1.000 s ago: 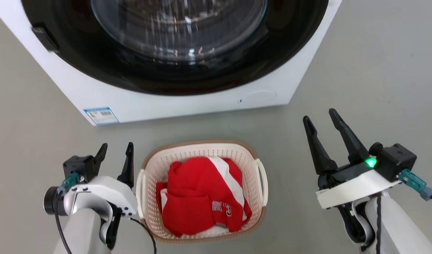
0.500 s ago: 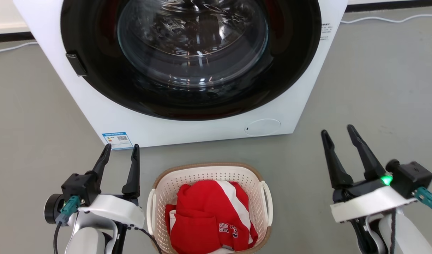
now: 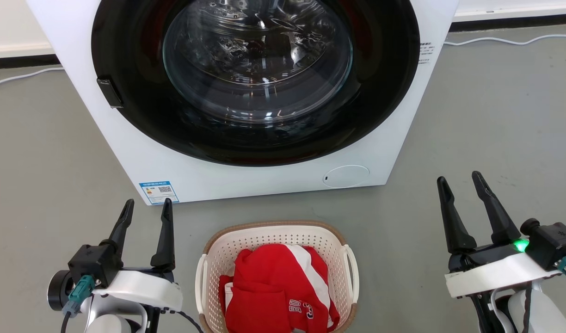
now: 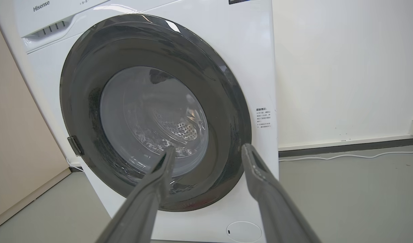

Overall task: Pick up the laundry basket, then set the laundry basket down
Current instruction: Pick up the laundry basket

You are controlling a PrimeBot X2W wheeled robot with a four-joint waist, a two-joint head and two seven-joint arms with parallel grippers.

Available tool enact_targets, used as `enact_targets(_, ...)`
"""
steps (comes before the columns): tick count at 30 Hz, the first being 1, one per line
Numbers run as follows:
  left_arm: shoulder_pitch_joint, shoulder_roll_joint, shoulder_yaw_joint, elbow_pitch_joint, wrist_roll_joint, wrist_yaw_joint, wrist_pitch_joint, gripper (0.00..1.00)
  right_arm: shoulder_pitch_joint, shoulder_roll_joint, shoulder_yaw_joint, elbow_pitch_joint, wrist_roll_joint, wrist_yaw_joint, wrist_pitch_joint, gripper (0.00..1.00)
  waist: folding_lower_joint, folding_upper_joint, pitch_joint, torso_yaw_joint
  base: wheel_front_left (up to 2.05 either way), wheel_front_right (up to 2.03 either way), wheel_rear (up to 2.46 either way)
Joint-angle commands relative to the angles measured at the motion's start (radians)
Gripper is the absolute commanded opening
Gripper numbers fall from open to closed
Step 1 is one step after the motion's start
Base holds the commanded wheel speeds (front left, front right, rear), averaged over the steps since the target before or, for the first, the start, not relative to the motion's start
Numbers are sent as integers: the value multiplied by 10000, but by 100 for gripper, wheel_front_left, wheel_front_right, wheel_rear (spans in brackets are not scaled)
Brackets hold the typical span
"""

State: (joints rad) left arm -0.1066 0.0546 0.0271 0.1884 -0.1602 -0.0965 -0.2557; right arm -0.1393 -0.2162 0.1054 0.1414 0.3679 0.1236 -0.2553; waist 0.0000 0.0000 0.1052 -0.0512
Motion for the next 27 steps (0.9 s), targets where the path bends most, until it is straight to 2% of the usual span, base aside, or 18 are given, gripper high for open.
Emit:
enact_targets(1,-59,26,339,-322,-10,34,-61,100,-30,-92,159,-296,-119,71,-65,100,0,0,15,0,0,0,0)
enact_targets(27,-107,-39,527,-329,-41,-16,-61,100,-114,-46,125,-240,-148,71,-65,100,0,0,140,-143,0,0,0)
